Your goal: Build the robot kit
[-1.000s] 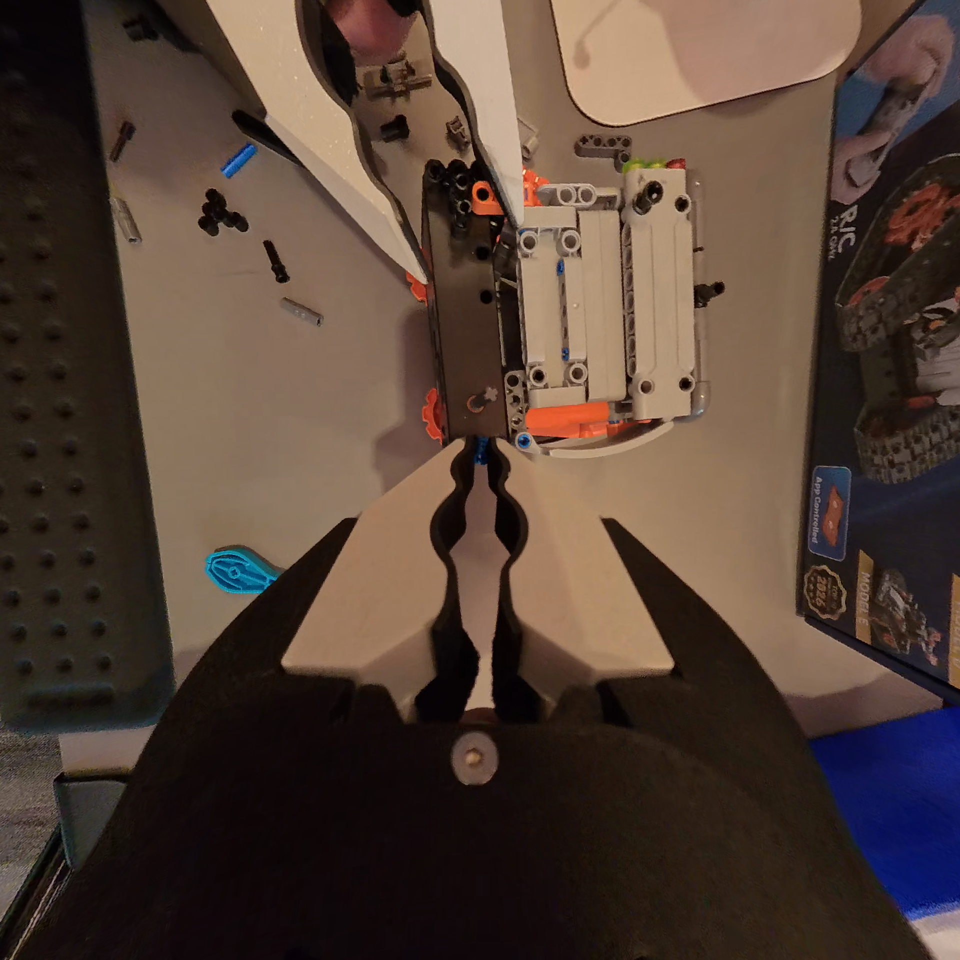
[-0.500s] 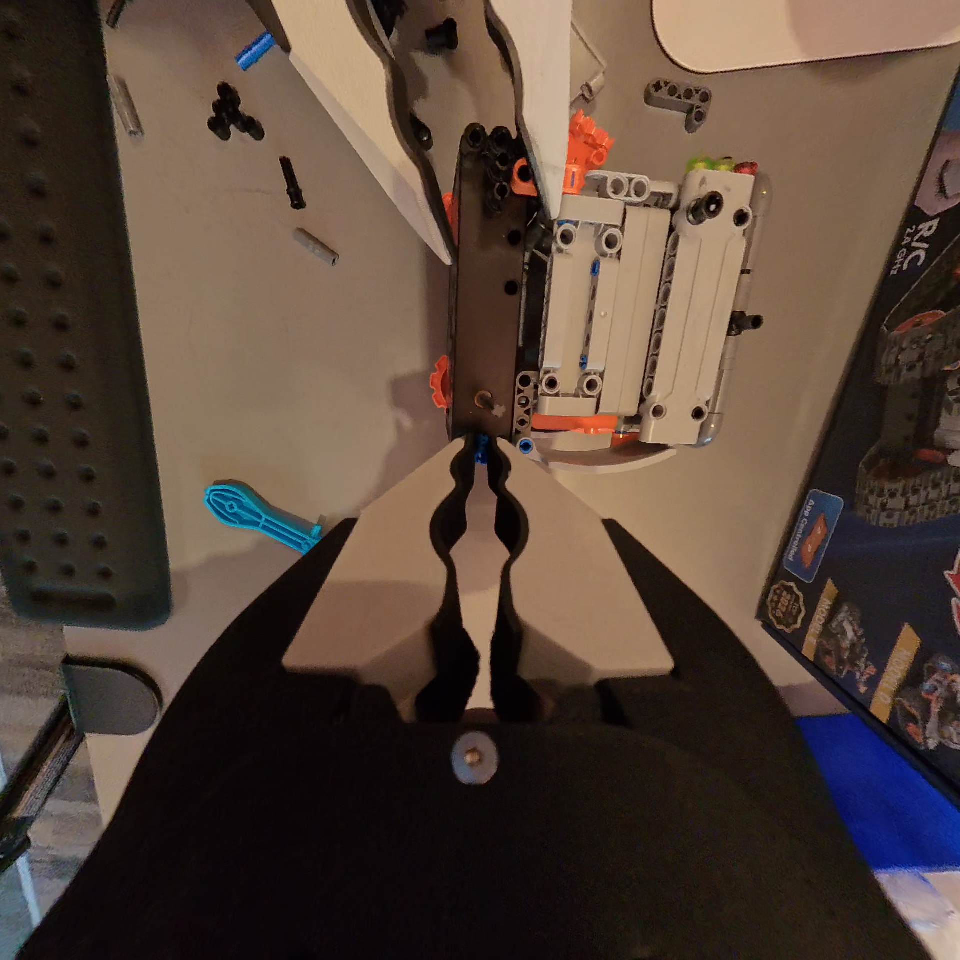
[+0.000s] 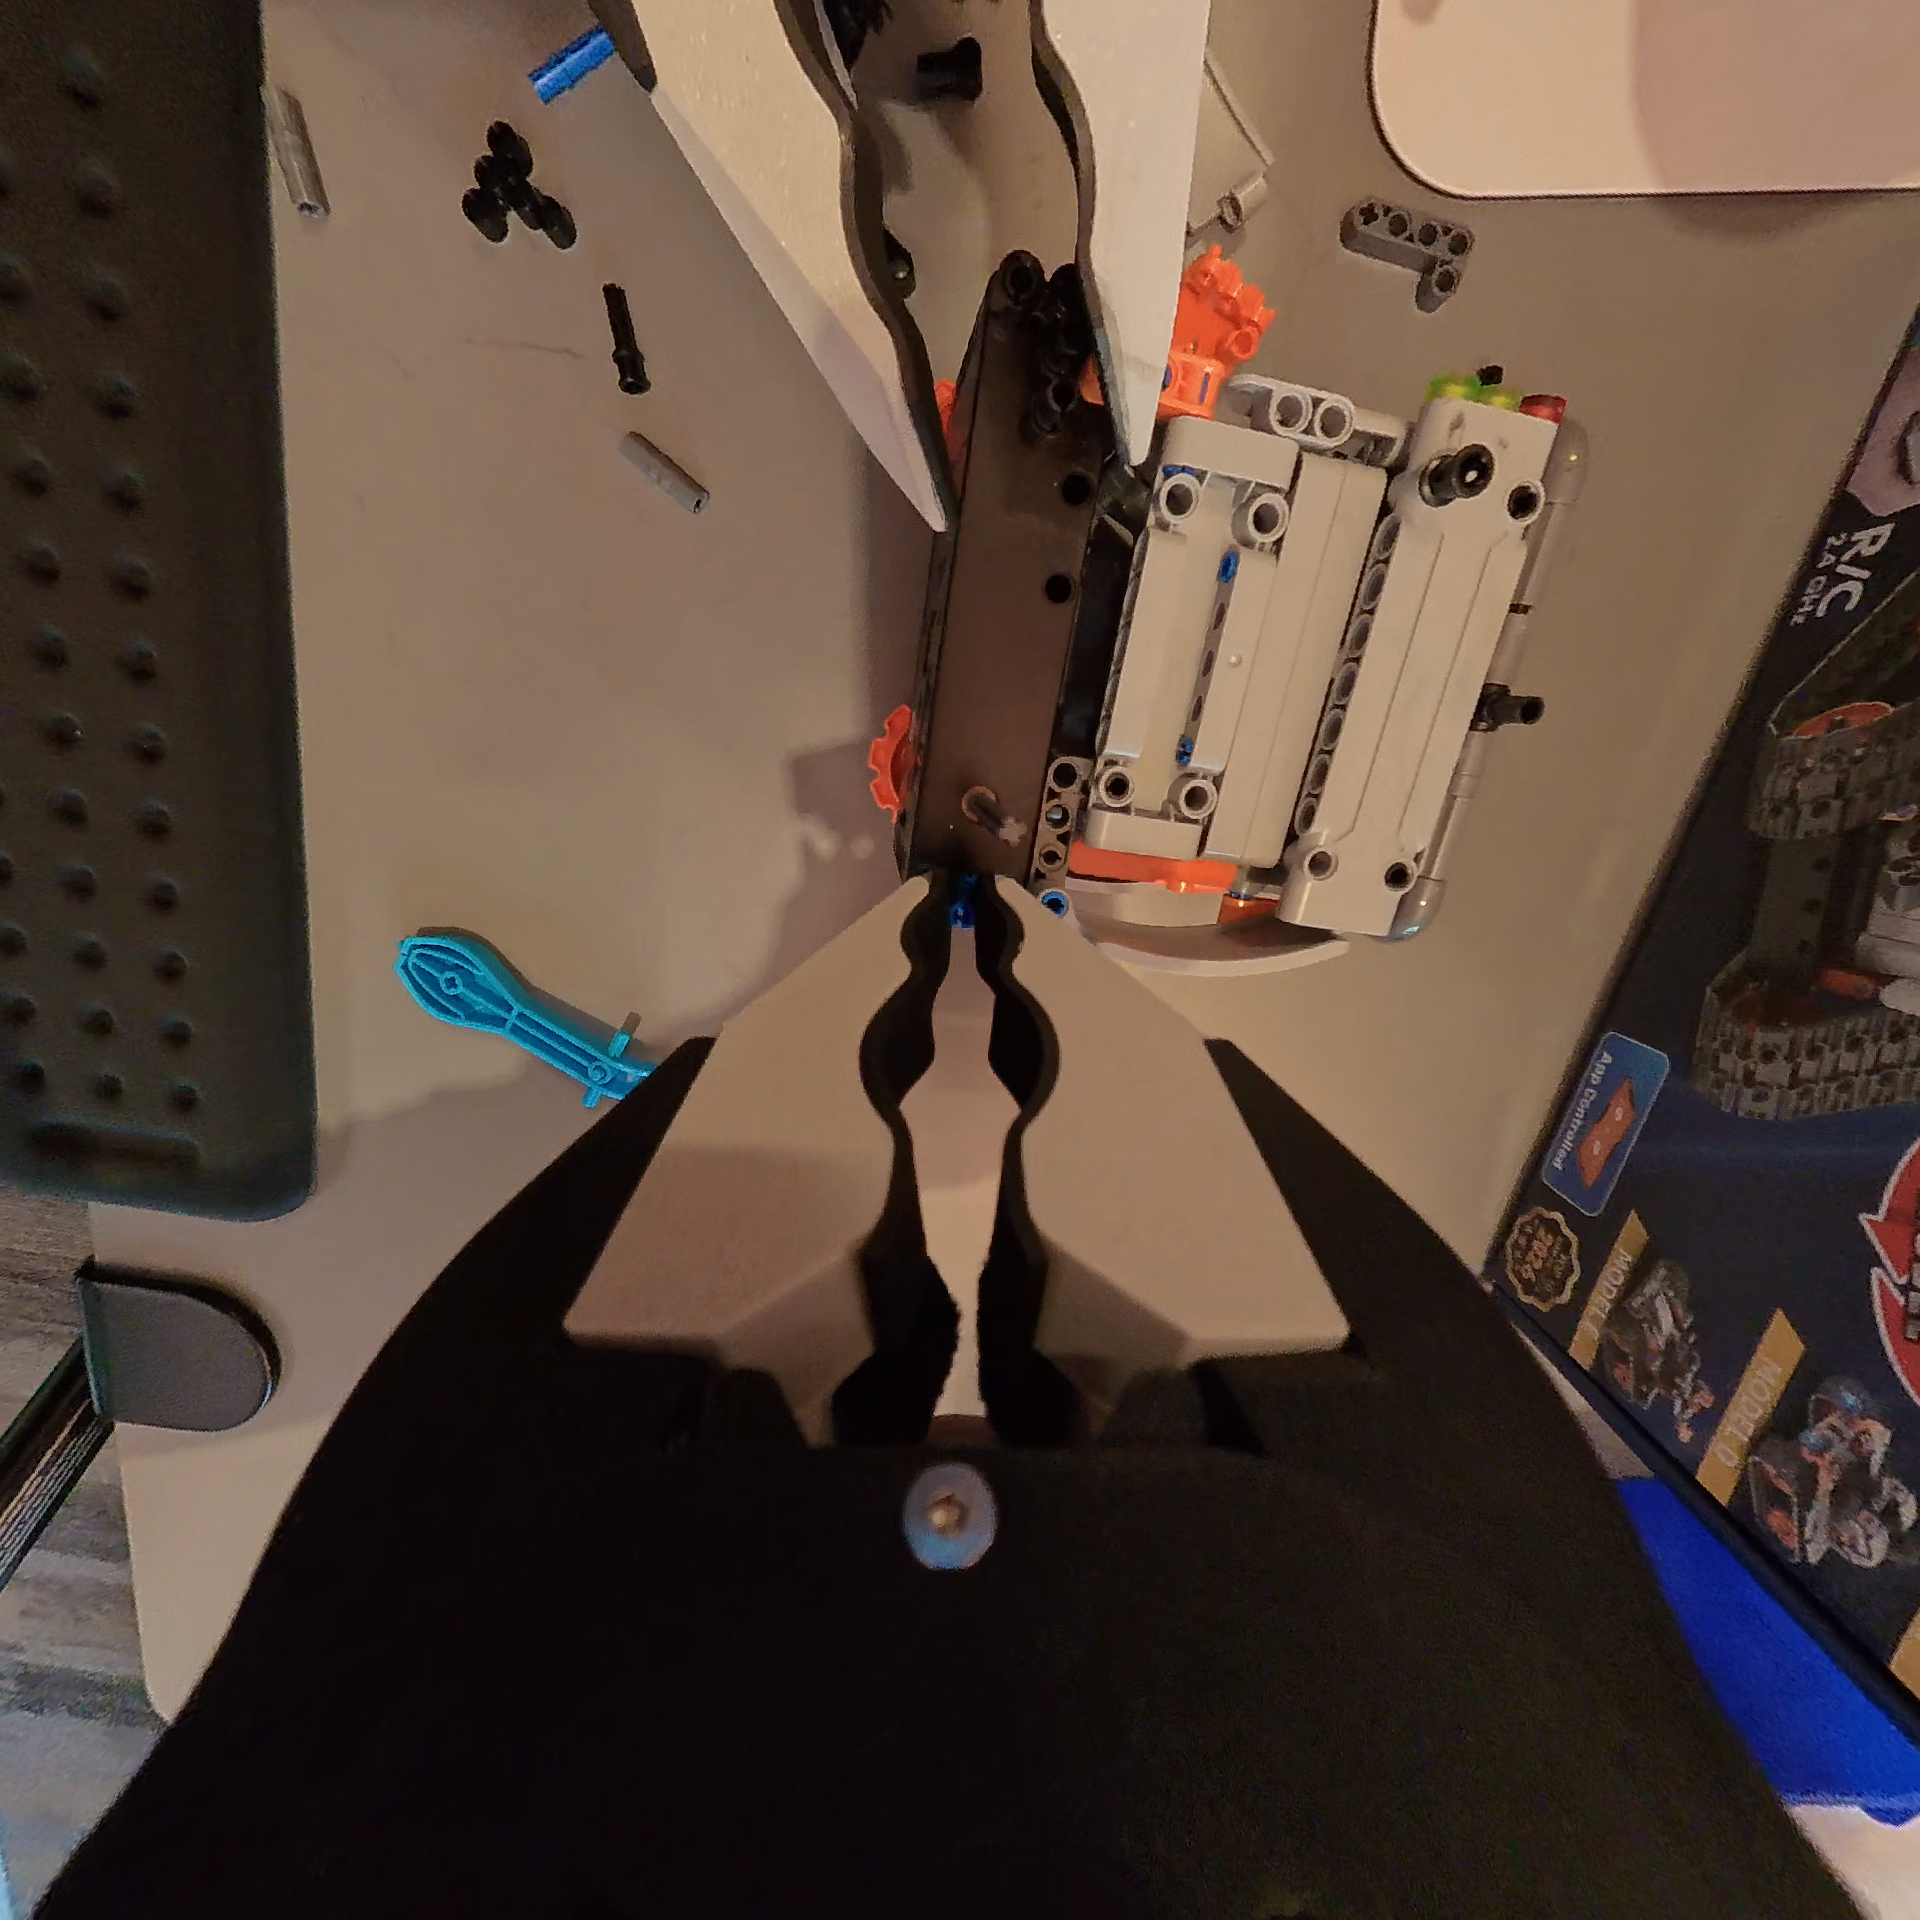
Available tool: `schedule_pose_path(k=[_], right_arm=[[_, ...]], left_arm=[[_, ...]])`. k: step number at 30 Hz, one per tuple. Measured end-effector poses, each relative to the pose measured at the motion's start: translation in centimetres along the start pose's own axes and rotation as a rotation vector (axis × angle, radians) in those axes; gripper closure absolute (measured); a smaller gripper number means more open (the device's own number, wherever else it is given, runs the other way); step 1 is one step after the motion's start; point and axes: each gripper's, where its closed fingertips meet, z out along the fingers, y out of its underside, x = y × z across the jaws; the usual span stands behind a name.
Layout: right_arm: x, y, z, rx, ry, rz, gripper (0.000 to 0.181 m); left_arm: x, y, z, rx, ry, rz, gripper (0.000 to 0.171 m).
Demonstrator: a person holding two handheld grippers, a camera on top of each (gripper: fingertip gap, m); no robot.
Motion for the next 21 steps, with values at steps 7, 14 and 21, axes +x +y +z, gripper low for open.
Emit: schedule_pose_path(k=[7, 14, 21], right_arm=[[-0.03, -0.04, 0.01, 0.027, -0.056, 0.012, 0.180], [-0.21, -0.12, 0.09, 0.019, -0.056, -0.024, 0.179], [-0.24, -0.17, 0.13, 0.030, -0.109, -0.006, 0.179]], left_arm=[[0.00, -0.01, -0.01, 0.003, 0.001, -0.004, 0.145], [-0.01, 0.00, -0.04, 0.004, -0.001, -0.001, 0.145], [-0.02, 0.00, -0.05, 0.007, 0.000, -0.004, 0.145]])
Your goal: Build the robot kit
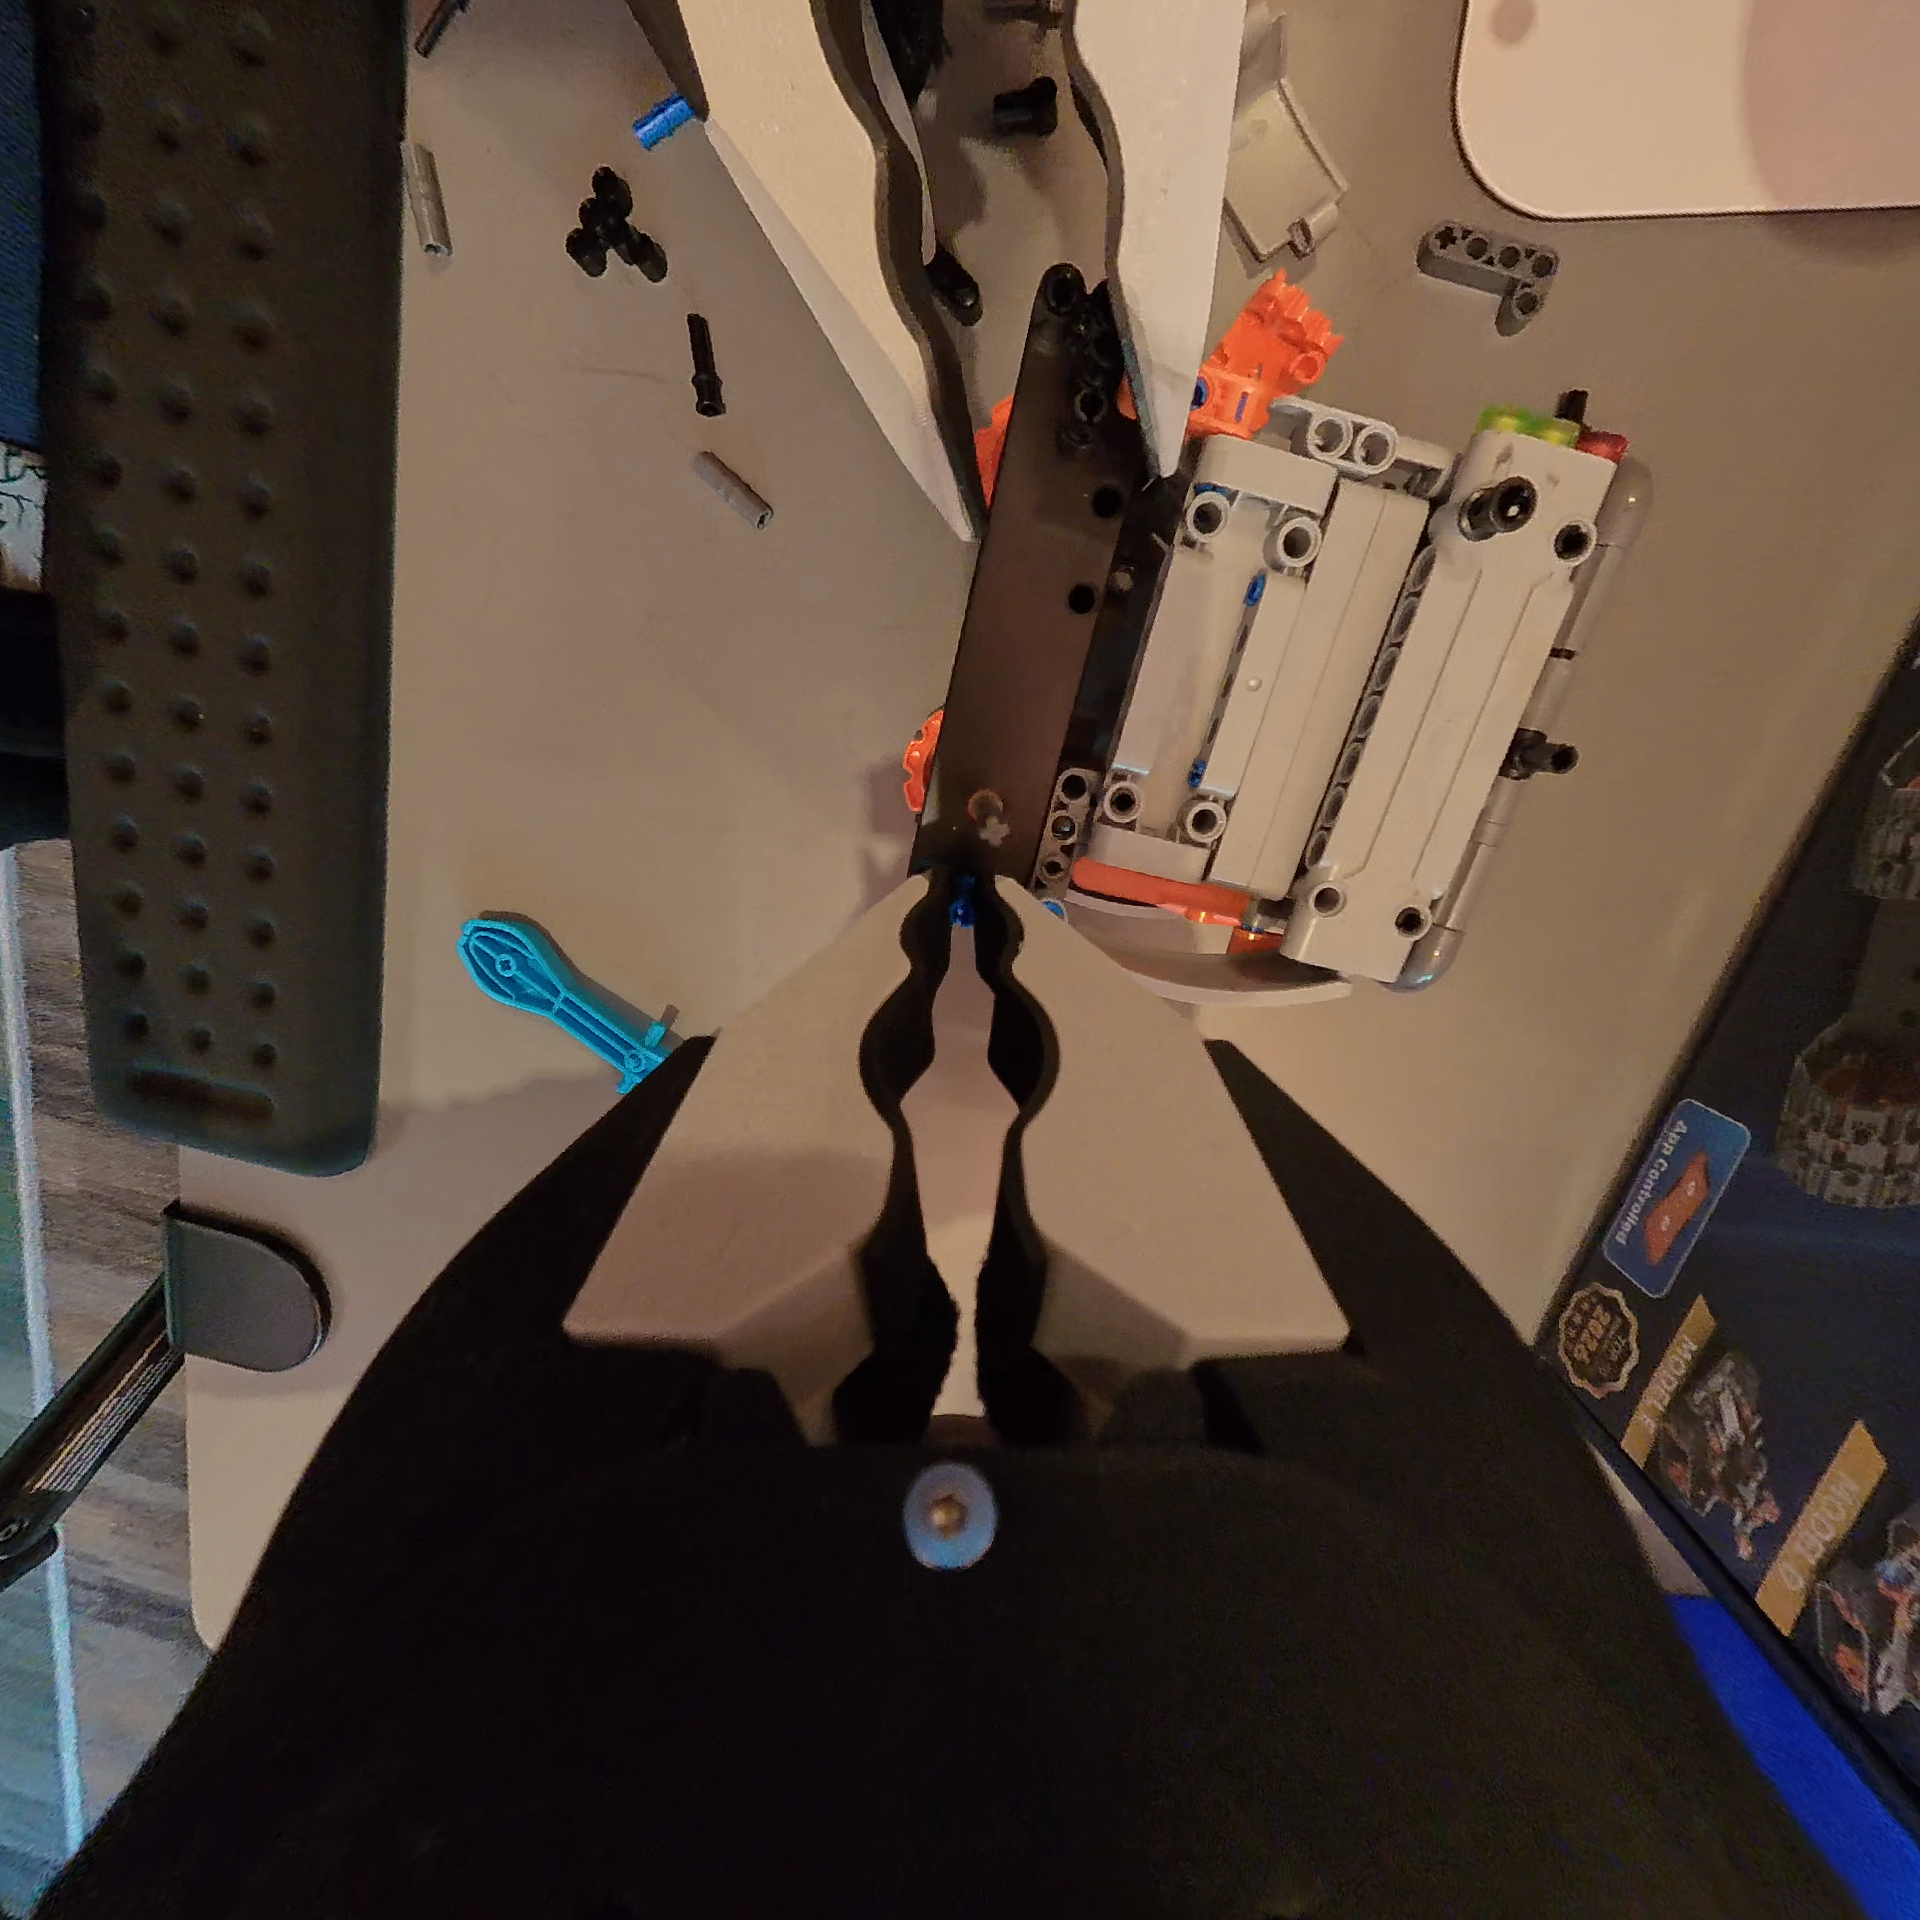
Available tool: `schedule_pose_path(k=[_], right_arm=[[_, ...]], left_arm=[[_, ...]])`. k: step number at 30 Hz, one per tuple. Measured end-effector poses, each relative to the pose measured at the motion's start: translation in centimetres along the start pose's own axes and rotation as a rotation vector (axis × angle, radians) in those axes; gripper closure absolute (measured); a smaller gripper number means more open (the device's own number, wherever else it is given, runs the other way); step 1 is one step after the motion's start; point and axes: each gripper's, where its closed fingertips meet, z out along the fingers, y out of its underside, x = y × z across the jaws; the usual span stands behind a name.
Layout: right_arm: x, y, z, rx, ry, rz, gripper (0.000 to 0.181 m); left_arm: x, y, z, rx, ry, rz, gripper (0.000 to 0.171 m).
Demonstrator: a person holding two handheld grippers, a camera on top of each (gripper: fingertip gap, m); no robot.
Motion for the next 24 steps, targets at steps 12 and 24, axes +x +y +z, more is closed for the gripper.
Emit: schedule_pose_path(k=[12, 24], right_arm=[[-0.4, -0.5, 0.4, 0.041, -0.006, 0.069, 0.164], [0.4, -0.5, 0.0, 0.115, 0.108, 0.140, 0.179]], left_arm=[[-0.3, 0.1, -0.3, 0.007, 0.004, -0.021, 0.144], [-0.4, 0.1, -0.3, 0.006, 0.005, -0.022, 0.144]])
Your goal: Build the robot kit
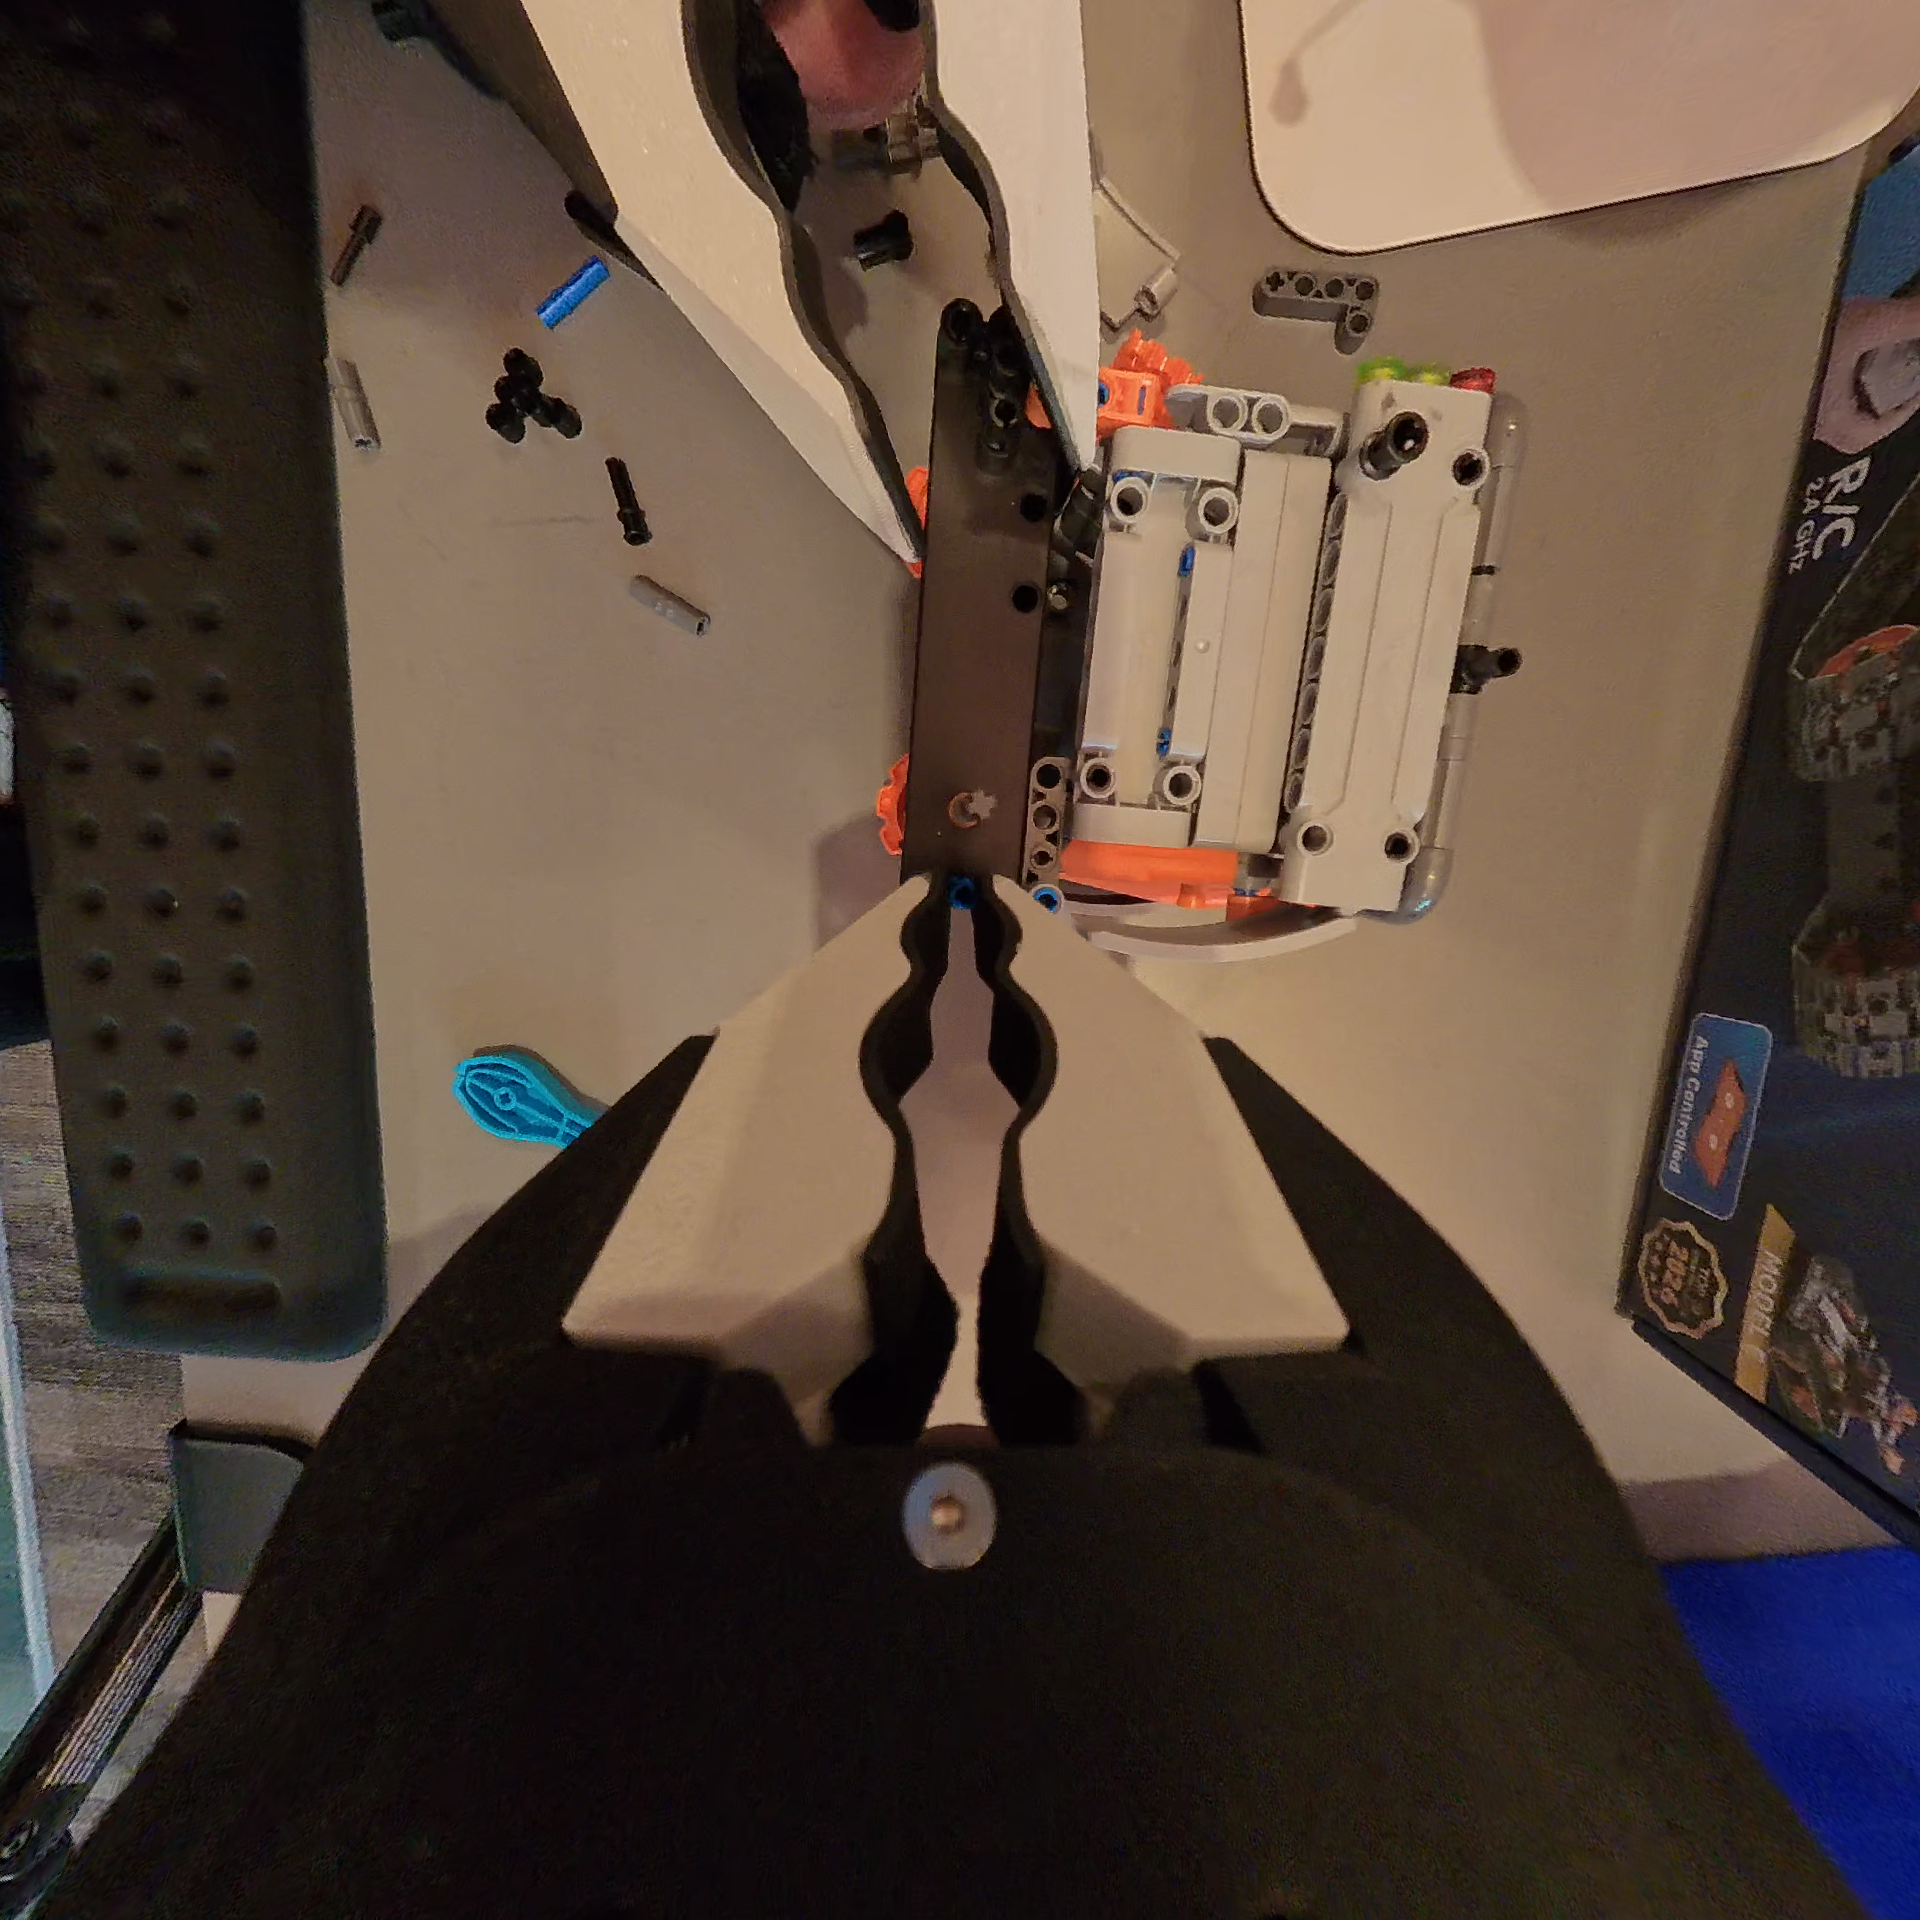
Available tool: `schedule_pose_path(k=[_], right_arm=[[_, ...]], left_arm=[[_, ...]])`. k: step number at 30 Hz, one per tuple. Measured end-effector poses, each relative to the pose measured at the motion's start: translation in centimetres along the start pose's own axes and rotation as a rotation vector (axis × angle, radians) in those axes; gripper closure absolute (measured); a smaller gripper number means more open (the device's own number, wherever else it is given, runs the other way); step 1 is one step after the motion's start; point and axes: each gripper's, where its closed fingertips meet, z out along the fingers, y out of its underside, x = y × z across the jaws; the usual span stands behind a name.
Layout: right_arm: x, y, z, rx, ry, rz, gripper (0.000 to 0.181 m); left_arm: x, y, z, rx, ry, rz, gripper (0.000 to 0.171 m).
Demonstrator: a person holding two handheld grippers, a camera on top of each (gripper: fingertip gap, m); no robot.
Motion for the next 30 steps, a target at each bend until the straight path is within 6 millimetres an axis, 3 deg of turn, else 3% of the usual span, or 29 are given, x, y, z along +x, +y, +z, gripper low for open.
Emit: schedule_pose_path(k=[7, 9, 12, 14, 16, 22, 30], right_arm=[[-0.1, -0.1, 0.0, -0.023, 0.014, 0.013, 0.178], [-0.2, -0.8, -0.7, 0.013, 0.037, 0.031, 0.170], [-0.9, -1.4, -2.3, 0.064, 0.082, 0.046, 0.160], [-1.8, -2.3, -3.4, 0.150, 0.114, 0.064, 0.166], [-3.3, -3.1, -3.5, 0.208, 0.137, 0.069, 0.162], [-7.7, -3.4, -0.3, 0.321, 0.078, 0.153, 0.166], [-10.7, -3.9, 3.8, 0.424, 0.020, 0.231, 0.170]], left_arm=[[-0.1, 0.0, -0.1, 0.010, 0.014, -0.017, 0.144], [-0.1, -0.3, -0.5, 0.017, 0.022, -0.018, 0.144], [-1.3, -1.7, -2.6, 0.083, 0.012, -0.060, 0.137], [-2.5, -1.5, -4.3, 0.064, -0.038, -0.054, 0.137], [-2.5, -1.1, -6.0, 0.017, -0.046, -0.032, 0.139], [0.2, 1.8, -10.0, -0.152, -0.027, -0.020, 0.142], [3.3, 6.2, -14.2, -0.345, -0.011, -0.090, 0.141]])
